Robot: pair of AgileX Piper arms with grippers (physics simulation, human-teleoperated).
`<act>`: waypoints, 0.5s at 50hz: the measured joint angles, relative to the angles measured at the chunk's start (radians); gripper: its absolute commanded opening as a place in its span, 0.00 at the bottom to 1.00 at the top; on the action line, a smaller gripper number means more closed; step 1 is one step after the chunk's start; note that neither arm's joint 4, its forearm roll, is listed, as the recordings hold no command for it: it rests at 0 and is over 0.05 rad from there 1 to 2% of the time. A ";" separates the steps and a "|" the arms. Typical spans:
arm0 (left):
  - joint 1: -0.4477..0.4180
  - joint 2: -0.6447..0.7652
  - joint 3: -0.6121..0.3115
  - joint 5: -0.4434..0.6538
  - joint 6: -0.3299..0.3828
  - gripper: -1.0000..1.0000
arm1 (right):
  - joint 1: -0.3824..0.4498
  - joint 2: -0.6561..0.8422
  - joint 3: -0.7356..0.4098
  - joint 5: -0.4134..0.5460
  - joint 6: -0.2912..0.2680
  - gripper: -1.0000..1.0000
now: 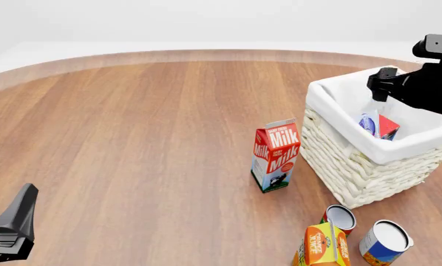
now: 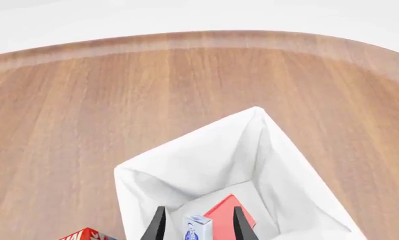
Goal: Pick up the cream cheese box and the butter, and put them in the basket.
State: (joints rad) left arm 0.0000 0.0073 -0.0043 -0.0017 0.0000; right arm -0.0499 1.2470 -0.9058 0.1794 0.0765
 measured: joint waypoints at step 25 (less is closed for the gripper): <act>0.000 0.000 0.000 0.000 0.000 1.00 | 0.020 -0.056 -0.043 0.064 0.005 1.00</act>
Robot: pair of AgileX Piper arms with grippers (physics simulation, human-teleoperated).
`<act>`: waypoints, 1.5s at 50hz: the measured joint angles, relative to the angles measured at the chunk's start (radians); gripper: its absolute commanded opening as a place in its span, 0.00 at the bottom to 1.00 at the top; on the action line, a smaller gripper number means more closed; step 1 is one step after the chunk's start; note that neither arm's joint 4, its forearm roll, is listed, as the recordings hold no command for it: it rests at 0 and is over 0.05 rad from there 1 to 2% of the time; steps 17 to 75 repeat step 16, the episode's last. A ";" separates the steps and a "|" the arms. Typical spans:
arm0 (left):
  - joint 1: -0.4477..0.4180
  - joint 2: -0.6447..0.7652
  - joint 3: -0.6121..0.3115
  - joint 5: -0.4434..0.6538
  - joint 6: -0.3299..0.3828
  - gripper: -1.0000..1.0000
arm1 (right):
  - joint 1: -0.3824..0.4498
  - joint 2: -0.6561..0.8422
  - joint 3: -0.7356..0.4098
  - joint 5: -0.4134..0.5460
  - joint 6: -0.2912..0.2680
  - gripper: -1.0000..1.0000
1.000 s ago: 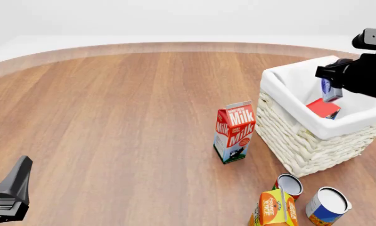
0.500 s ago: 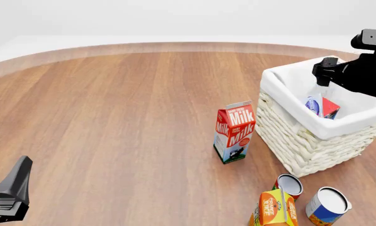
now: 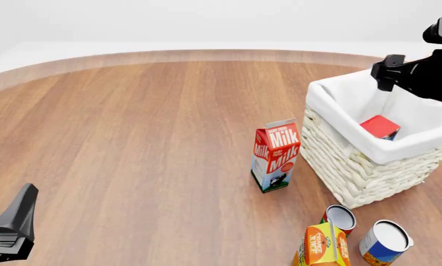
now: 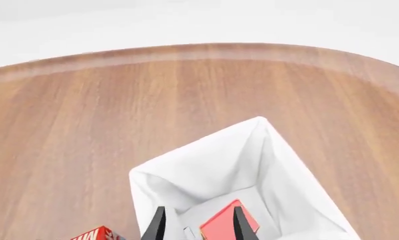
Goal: Pick up the cream cheese box and the butter, and put them in the basket.
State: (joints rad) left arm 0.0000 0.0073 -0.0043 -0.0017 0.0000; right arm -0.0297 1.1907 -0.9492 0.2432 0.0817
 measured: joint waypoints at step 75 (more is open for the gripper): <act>0.000 0.000 0.000 0.000 0.000 1.00 | 0.097 -0.148 -0.054 0.127 -0.002 1.00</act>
